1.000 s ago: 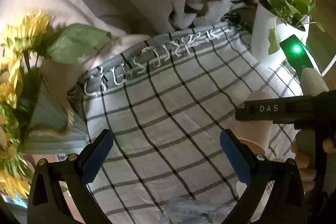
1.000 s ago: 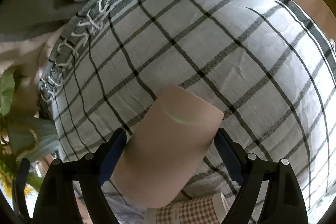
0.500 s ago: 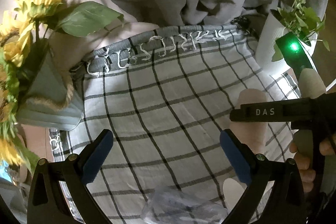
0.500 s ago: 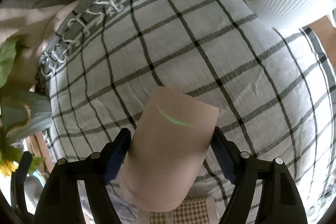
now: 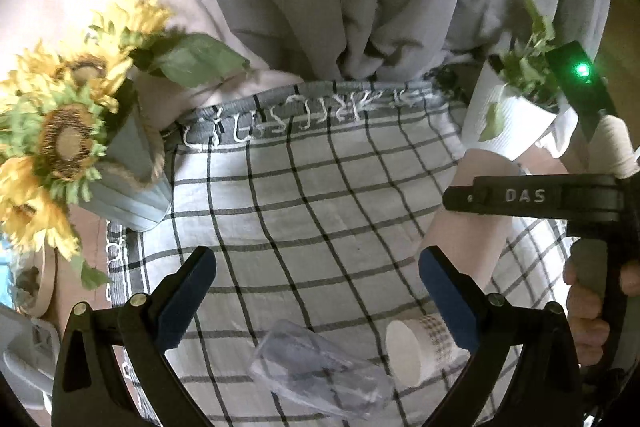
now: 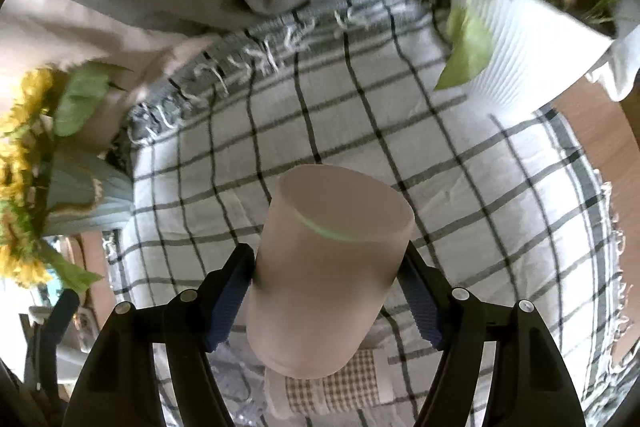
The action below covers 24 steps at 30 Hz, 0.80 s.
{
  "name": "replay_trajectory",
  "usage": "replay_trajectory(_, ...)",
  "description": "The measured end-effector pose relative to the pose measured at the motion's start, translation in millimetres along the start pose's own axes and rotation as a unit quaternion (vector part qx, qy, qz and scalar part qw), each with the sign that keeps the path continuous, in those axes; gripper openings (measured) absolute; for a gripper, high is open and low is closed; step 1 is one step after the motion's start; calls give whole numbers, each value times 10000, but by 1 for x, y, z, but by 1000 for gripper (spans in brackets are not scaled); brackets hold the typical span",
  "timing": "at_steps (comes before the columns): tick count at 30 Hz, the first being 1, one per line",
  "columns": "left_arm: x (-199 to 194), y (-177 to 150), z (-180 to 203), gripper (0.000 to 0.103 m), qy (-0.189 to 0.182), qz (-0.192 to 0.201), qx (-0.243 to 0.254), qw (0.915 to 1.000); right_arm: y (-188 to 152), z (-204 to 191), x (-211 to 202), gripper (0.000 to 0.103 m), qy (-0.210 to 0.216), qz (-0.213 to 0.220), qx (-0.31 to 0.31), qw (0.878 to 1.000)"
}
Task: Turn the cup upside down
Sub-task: 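Lift the pink cup with the right gripper toward the left gripper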
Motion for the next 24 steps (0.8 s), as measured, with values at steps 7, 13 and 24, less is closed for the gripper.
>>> replay_trajectory(7,-34,-15,4,103,254,341,-320,9986,-18,4,-56,72,41,391,-227,9990)
replay_trajectory(13,-48,-42,4,103,369,338,-661,9966,-53,9,-77,72,83,307,-502,9982)
replay_trajectory(24,-53,-119,11,103,844,72,-1206,9891,-128,13,-51,72,215,-858,-1185,9890)
Point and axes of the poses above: each gripper's, at about its wrist camera, not at the fingertips, and x roughly the way its jaws point, z to its right, y to its top, the point moved 1 cm from there along x, roughly the way its jaws point, and after that the axes turned 1 degree about -x, right-handed, at the moved point
